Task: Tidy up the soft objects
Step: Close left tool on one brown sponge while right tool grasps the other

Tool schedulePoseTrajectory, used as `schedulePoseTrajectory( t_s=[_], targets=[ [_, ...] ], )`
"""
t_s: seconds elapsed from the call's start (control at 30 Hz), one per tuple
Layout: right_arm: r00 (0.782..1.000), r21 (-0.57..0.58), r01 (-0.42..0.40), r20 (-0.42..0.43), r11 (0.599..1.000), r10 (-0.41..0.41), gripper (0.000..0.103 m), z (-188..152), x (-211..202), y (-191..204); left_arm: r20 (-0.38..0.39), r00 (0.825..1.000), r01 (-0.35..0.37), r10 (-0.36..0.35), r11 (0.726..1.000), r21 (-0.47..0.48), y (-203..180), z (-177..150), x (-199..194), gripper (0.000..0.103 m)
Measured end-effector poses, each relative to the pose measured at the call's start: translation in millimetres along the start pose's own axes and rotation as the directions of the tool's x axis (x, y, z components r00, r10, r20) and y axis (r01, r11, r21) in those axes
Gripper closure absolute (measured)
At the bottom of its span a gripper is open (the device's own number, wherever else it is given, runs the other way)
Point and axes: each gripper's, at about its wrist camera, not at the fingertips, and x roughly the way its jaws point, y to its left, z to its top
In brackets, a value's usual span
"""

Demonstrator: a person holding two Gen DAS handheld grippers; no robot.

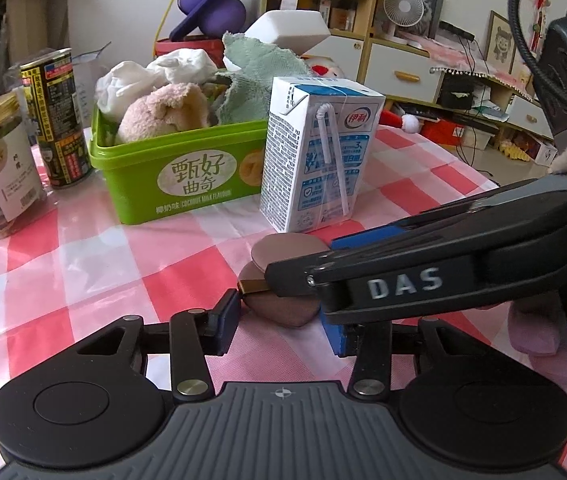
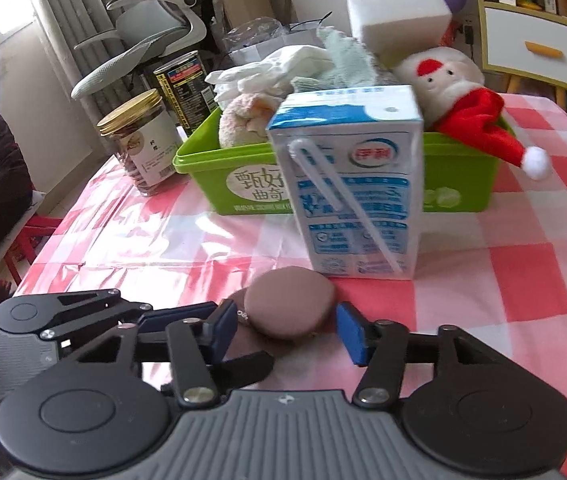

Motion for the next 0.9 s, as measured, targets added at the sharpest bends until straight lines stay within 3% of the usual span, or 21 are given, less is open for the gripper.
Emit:
schedulePoseTrajectory(
  t_s=[0.2, 0.43, 0.77, 0.87, 0.9],
  targets=[
    [1.000, -0.059, 0.029, -0.001, 0.998, -0.029, 0.074, 2.0, 4.5, 8.0, 0.000, 1.000, -0.001, 0.001, 1.000, 0.009, -0.1, -0.4, -0.3, 0.059],
    [1.000, -0.035, 0.029, -0.001, 0.999, -0.029, 0.074, 0.6, -3.1, -1.4, -0.008, 1.000, -0.007, 0.007, 1.000, 0.012, 0.9, -1.0, -1.8, 0.059],
    [0.997, -0.046, 0.079, 0.009, 0.996, -0.079, 0.074, -7.1, -19.1, -18.6, -0.007, 0.997, -0.083, 0.082, 0.996, -0.021, 22.7, -6.8, -10.9, 0.056],
    [0.995, -0.063, 0.101, 0.001, 0.993, -0.101, 0.072, -11.0, -18.4, -20.7, 0.000, 0.992, -0.127, 0.127, 0.992, -0.024, 23.7, -9.1, -11.2, 0.043],
    [0.995, -0.074, 0.102, 0.005, 0.992, -0.101, 0.066, -12.1, -18.7, -20.4, 0.004, 0.990, -0.139, 0.139, 0.990, -0.018, 22.3, -9.6, -10.9, 0.041]
  ],
)
